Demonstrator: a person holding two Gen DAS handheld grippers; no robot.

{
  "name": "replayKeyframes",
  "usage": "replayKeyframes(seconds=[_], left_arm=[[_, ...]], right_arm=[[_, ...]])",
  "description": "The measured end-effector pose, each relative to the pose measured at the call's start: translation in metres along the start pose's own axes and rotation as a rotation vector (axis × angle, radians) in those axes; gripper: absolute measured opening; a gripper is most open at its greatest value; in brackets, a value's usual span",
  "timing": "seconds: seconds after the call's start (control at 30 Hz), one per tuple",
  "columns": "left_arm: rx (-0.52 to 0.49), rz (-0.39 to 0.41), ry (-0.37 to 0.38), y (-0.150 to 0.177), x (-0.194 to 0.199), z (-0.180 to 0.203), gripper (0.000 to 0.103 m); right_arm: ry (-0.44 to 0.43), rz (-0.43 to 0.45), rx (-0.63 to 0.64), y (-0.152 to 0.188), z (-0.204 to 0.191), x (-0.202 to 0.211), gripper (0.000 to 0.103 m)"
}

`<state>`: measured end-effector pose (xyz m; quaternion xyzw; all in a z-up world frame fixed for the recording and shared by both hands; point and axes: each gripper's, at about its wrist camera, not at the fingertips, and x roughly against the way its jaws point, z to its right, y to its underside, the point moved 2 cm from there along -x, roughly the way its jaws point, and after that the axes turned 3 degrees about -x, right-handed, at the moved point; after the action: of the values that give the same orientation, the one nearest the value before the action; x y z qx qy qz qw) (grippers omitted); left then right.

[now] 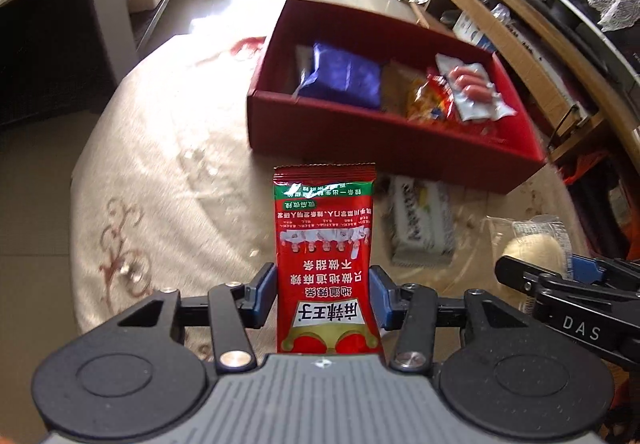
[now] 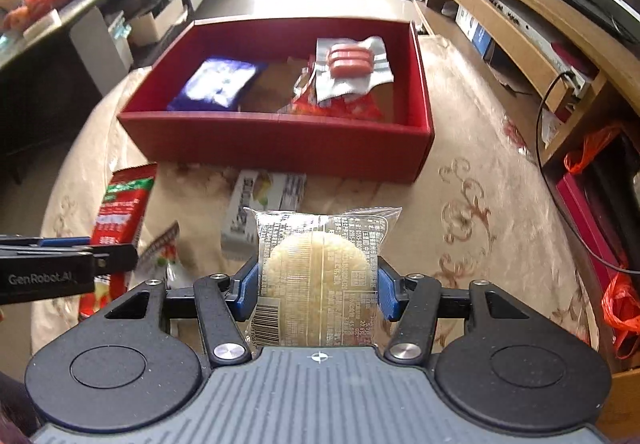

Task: Organize snacks
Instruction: 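Lift both held snacks and carry them over the red box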

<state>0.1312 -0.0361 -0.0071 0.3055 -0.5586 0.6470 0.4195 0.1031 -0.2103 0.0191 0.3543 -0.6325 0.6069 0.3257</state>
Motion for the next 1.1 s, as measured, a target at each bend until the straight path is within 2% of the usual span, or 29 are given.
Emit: replayKeyframes(seconds=[0.53,1.1], left_arm=[[-0.014,0.11,0.012,-0.075,0.001,0.012,0.043],[-0.025,0.143,-0.014,-0.118,-0.021,0.02,0.043]], right_arm=[[-0.027,0.084,-0.063,-0.059,0.007,-0.007,0.064],[-0.008,0.122,-0.085,-0.098,0.014,-0.024,0.064]])
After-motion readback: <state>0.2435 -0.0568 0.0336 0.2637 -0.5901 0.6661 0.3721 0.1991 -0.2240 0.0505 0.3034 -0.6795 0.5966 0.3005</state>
